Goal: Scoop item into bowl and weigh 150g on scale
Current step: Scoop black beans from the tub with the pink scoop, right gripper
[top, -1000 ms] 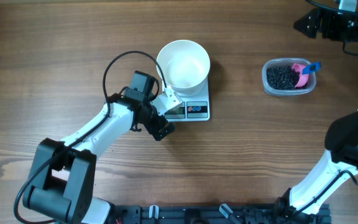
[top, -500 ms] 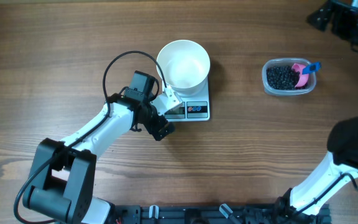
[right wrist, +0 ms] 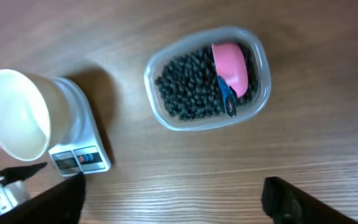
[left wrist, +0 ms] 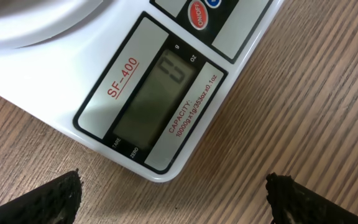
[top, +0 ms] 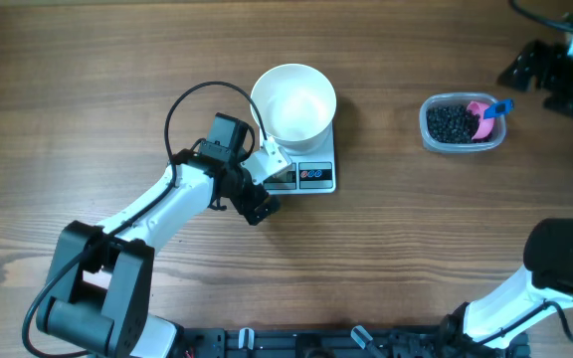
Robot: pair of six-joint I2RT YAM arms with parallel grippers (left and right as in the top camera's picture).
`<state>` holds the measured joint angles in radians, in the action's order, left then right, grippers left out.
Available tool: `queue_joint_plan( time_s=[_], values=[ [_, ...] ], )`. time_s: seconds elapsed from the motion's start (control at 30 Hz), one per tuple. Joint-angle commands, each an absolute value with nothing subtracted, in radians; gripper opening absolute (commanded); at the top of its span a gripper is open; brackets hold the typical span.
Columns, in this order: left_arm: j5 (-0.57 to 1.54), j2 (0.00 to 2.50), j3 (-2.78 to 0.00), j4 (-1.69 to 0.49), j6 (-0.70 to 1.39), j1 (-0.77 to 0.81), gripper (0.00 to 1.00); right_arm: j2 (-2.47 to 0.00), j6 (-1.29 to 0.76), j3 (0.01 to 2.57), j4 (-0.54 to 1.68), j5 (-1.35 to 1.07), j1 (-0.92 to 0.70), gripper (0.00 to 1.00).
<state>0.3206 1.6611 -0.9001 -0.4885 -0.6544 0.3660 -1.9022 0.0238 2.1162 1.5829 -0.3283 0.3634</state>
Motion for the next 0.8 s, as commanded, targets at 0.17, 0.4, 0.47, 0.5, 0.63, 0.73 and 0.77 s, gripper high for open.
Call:
queue_joint_plan(
  time_s=[0.17, 0.4, 0.47, 0.5, 0.63, 0.73, 0.77],
  values=[
    [0.34, 1.672, -0.896, -0.485, -0.677, 0.366, 1.0, -1.924, 0.02, 1.793, 1.258, -0.281, 0.347, 0.67],
    [0.34, 1.672, -0.896, -0.485, -0.677, 0.366, 1.0, -1.924, 0.027, 1.678, 1.088, -0.281, 0.346, 0.48],
    [0.34, 1.672, -0.896, -0.485, -0.677, 0.366, 1.0, -1.924, 0.026, 1.678, 1.08, -0.281, 0.346, 0.36],
    [0.34, 1.672, -0.896, -0.485, -0.677, 0.366, 1.0, -1.924, 0.023, 1.678, 1.085, -0.281, 0.346, 0.33],
    [0.34, 1.672, -0.896, -0.485, -0.677, 0.366, 1.0, -1.924, 0.015, 1.678, 1.097, -0.313, 0.346, 0.31],
    [0.34, 1.672, -0.896, -0.485, -0.677, 0.366, 1.0, -1.924, 0.016, 1.678, 1.097, -0.311, 0.346, 0.18],
    [0.34, 1.672, -0.896, -0.485, -0.677, 0.366, 1.0, -1.924, 0.02, 1.678, 1.097, -0.311, 0.346, 0.1]
  ],
)
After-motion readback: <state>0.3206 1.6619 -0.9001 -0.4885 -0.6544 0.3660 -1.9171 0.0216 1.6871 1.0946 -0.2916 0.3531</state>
